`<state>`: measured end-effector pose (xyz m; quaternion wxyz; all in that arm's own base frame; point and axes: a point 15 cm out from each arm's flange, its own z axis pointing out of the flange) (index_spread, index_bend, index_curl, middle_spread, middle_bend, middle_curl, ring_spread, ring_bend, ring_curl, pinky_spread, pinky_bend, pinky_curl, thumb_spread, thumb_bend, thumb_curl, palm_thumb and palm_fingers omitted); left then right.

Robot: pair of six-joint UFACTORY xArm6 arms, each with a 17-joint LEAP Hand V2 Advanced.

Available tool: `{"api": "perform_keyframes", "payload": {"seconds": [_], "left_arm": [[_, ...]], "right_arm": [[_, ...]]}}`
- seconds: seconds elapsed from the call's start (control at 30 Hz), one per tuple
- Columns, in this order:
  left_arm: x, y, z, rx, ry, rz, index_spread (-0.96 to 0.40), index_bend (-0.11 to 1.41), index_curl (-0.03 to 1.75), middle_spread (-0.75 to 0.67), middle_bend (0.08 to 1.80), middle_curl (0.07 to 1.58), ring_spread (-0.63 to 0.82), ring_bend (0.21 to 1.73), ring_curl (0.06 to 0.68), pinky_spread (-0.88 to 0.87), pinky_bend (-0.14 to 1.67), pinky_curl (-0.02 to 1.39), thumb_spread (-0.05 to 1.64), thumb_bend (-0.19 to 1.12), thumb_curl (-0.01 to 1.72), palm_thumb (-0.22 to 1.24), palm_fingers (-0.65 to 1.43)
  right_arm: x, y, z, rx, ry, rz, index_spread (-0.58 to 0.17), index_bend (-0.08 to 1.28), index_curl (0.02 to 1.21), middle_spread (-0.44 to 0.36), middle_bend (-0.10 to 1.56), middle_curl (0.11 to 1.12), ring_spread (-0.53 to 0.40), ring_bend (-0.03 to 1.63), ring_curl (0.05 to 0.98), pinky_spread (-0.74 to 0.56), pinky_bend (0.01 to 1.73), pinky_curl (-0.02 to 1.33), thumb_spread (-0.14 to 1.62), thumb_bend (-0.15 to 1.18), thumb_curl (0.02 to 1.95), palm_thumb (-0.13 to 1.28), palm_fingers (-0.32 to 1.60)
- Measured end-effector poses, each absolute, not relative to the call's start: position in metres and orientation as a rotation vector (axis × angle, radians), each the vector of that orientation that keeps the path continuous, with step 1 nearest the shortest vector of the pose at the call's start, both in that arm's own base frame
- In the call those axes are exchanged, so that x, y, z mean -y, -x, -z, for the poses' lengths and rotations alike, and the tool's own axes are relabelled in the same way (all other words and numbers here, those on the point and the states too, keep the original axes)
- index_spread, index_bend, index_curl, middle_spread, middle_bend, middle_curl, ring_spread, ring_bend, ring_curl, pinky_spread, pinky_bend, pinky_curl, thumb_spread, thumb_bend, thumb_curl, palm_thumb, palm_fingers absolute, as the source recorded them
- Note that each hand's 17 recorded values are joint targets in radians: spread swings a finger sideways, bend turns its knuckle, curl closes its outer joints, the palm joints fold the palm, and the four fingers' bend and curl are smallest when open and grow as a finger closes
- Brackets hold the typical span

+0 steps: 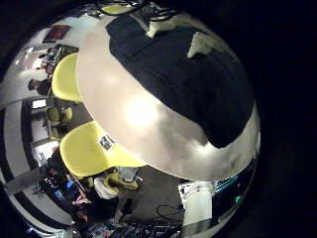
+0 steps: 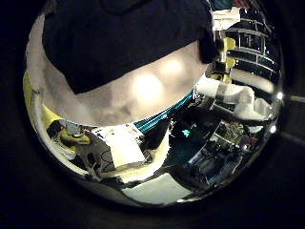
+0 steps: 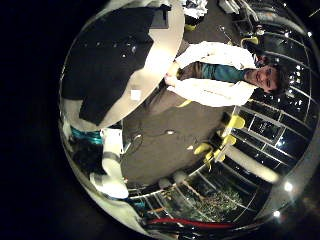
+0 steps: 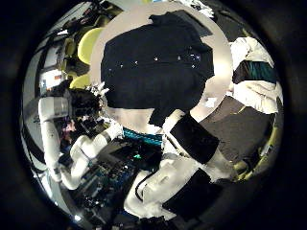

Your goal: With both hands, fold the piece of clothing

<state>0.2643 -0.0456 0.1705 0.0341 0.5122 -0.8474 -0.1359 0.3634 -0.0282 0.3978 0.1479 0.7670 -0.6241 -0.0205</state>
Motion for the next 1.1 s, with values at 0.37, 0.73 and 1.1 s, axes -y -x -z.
{"api": "perform_keyframes", "payload": {"seconds": [0.37,0.73,1.1], "left_arm": [[0.032,-0.265,-0.155,2.624,-1.585,0.608,-0.06,0.23,0.39,0.0,0.25,0.41,0.2,0.59,0.151,0.34,0.2,0.29,0.87,-0.02,0.33,0.22,0.36],[0.034,-0.268,-0.139,2.589,-1.58,0.742,-0.13,0.24,0.47,-0.16,0.38,0.5,-0.03,0.61,0.165,0.18,0.18,0.27,0.89,-0.03,0.33,0.32,0.44],[0.046,-0.293,-0.16,2.622,-1.681,0.6,-0.37,0.26,0.63,-0.44,0.71,0.7,-0.45,1.02,0.338,-0.46,0.5,0.35,1.09,-0.01,0.33,0.51,1.18]], "right_arm": [[0.03,-0.364,-0.398,1.783,-2.211,0.055,-0.35,0.16,0.28,-0.038,0.29,0.37,0.085,0.59,0.215,0.37,0.51,0.23,1.41,-0.01,0.31,0.55,0.26],[0.035,-0.363,-0.4,1.77,-2.22,0.055,-0.35,0.16,0.28,-0.034,0.29,0.37,0.085,0.59,0.218,0.37,0.5,0.23,1.4,-0.01,0.3,0.54,0.26],[0.04,-0.361,-0.401,1.777,-2.217,0.058,-0.351,0.16,0.29,-0.034,0.29,0.37,0.081,0.59,0.22,0.37,0.49,0.23,1.39,-0.01,0.3,0.54,0.27]]}}
